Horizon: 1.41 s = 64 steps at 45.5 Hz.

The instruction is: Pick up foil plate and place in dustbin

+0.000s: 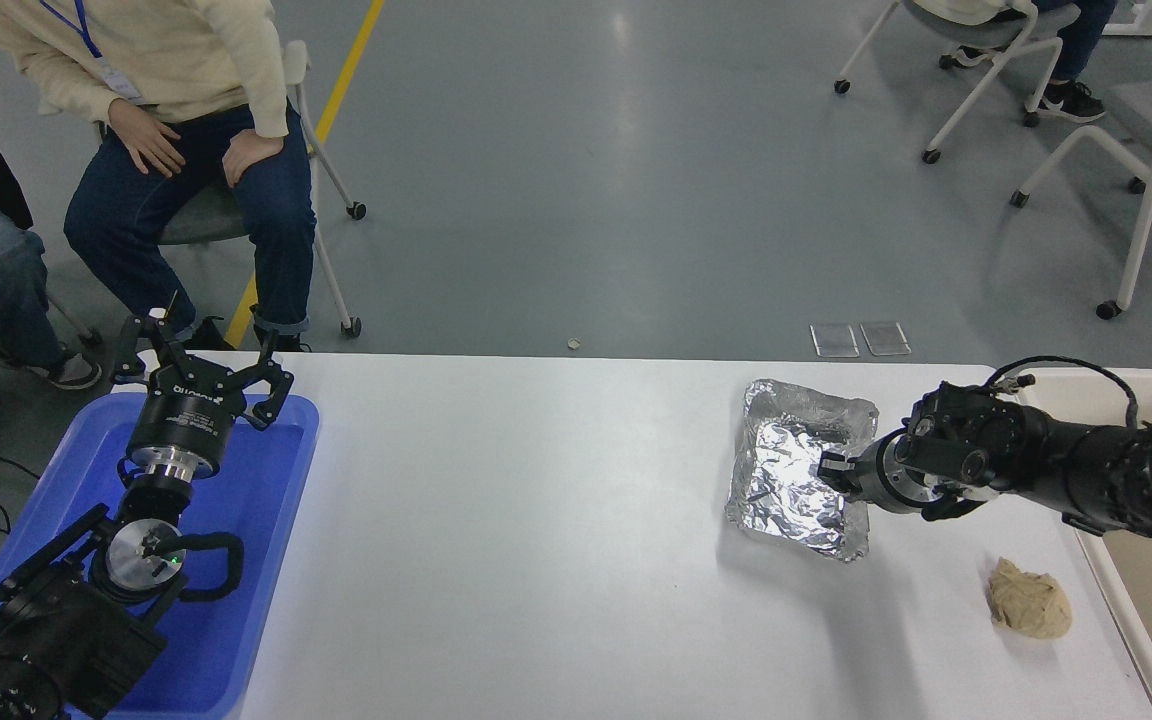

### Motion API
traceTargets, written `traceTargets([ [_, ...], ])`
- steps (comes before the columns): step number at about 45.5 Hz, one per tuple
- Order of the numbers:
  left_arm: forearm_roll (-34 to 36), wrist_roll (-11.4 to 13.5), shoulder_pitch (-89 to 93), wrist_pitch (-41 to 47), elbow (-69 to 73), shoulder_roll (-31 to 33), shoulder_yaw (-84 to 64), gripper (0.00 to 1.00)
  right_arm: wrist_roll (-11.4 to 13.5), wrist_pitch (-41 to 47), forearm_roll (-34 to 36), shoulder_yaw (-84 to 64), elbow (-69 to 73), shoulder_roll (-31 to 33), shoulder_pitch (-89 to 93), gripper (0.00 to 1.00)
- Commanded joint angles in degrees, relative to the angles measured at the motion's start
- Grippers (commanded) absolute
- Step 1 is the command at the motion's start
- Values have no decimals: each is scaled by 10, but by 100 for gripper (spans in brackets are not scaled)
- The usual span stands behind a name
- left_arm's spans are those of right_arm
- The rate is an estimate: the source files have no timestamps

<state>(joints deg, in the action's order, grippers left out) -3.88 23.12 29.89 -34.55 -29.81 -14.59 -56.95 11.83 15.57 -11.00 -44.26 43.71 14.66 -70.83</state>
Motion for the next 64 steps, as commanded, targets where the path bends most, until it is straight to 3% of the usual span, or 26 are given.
traceTargets([
  [1, 0, 0, 0, 0, 0, 0, 0, 100, -1, 56, -2, -30, 138, 47, -106, 0],
  [14, 0, 0, 0, 0, 0, 0, 0, 100, -1, 294, 0, -66, 195, 63, -265, 0],
  [36, 0, 0, 0, 0, -1, 0, 0, 100, -1, 294, 17, -69, 198, 94, -468, 0],
  [64, 0, 0, 0, 0, 0, 0, 0, 100, -1, 294, 19, -93, 232, 142, -561, 0],
])
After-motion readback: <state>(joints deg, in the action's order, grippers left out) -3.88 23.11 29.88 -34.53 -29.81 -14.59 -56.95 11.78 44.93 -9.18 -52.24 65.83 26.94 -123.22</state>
